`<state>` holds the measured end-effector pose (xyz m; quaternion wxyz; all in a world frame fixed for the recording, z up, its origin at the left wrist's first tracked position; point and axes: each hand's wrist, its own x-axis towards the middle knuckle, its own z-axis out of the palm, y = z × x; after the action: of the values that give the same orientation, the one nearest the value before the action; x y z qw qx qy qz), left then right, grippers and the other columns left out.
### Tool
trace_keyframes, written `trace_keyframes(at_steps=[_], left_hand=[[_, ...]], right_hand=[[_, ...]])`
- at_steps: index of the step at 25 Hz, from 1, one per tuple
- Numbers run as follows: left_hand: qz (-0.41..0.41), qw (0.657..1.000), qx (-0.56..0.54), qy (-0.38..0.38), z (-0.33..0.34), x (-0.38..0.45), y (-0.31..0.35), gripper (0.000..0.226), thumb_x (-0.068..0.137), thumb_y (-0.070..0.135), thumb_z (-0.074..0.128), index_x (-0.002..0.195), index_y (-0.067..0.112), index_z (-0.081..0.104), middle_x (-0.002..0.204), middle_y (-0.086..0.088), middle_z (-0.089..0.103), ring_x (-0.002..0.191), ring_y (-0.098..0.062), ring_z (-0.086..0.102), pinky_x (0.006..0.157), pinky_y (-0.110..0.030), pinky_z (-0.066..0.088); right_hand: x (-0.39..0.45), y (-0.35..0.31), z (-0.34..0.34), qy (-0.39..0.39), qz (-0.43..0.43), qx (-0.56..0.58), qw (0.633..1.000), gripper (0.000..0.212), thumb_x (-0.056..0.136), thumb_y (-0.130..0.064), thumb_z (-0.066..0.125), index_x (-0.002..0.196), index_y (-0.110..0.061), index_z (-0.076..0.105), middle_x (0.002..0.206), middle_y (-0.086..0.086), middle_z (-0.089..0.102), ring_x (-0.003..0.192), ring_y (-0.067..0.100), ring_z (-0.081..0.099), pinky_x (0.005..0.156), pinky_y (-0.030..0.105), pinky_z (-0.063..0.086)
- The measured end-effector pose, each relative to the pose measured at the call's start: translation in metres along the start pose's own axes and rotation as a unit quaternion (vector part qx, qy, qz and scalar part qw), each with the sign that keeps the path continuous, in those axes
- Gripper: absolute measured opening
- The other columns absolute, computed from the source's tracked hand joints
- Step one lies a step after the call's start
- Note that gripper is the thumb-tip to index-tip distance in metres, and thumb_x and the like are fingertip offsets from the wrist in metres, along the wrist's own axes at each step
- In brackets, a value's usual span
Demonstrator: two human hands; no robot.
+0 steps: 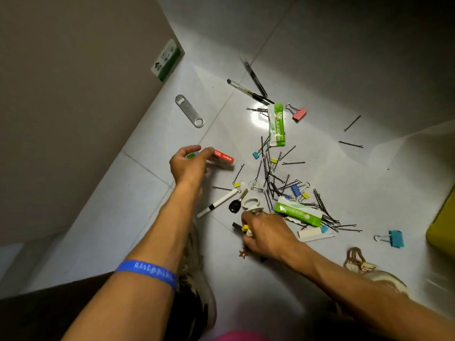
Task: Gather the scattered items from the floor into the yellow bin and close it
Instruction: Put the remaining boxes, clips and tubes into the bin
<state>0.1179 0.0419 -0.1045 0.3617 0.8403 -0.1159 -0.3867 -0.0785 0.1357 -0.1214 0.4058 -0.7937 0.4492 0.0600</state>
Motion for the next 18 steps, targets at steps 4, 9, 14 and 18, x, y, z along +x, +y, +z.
trace_keyframes(at_steps=[4, 9, 14, 18], left_hand=[[-0.162, 0.950, -0.244, -0.108, -0.044, -0.027, -0.024, 0.014, 0.082, 0.018, 0.072, 0.094, 0.013, 0.067, 0.081, -0.007, 0.066, 0.037, -0.004, 0.036, 0.032, -0.015, 0.024], [-0.219, 0.837, -0.408, -0.292, -0.046, -0.045, -0.032, 0.045, 0.074, 0.021, 0.068, 0.114, 0.002, 0.058, 0.086, -0.009, 0.059, 0.037, -0.002, 0.031, 0.031, -0.012, 0.022], [-0.228, 0.775, -0.467, -0.361, -0.052, -0.049, -0.024, 0.039, 0.075, 0.024, 0.061, 0.106, 0.002, 0.069, 0.082, -0.009, 0.058, 0.043, -0.005, 0.037, 0.031, -0.013, 0.031], [-0.245, 0.791, -0.403, -0.390, -0.044, -0.056, -0.018, 0.039, 0.075, 0.028, 0.053, 0.094, 0.000, 0.073, 0.082, -0.012, 0.057, 0.046, -0.012, 0.046, 0.028, -0.015, 0.030]], right_hand=[[0.005, -0.015, 0.025, 0.028, -0.032, -0.145, 0.989, 0.021, 0.090, -0.029, 0.053, 0.101, -0.012, 0.057, 0.076, 0.008, 0.069, 0.058, 0.029, 0.062, 0.049, 0.031, 0.033], [0.001, -0.009, 0.035, 0.034, -0.016, -0.153, 0.987, 0.034, 0.092, -0.042, 0.055, 0.105, -0.011, 0.055, 0.083, 0.008, 0.068, 0.060, 0.028, 0.064, 0.050, 0.031, 0.035], [0.005, -0.015, 0.032, 0.016, -0.010, -0.119, 0.993, 0.023, 0.096, -0.028, 0.047, 0.111, -0.011, 0.051, 0.100, 0.011, 0.067, 0.080, 0.030, 0.065, 0.063, 0.036, 0.042], [-0.003, -0.005, -0.016, 0.027, 0.034, 0.168, 0.985, 0.022, 0.092, -0.047, 0.052, 0.100, -0.027, 0.058, 0.077, -0.005, 0.066, 0.062, 0.005, 0.058, 0.056, 0.019, 0.042]])
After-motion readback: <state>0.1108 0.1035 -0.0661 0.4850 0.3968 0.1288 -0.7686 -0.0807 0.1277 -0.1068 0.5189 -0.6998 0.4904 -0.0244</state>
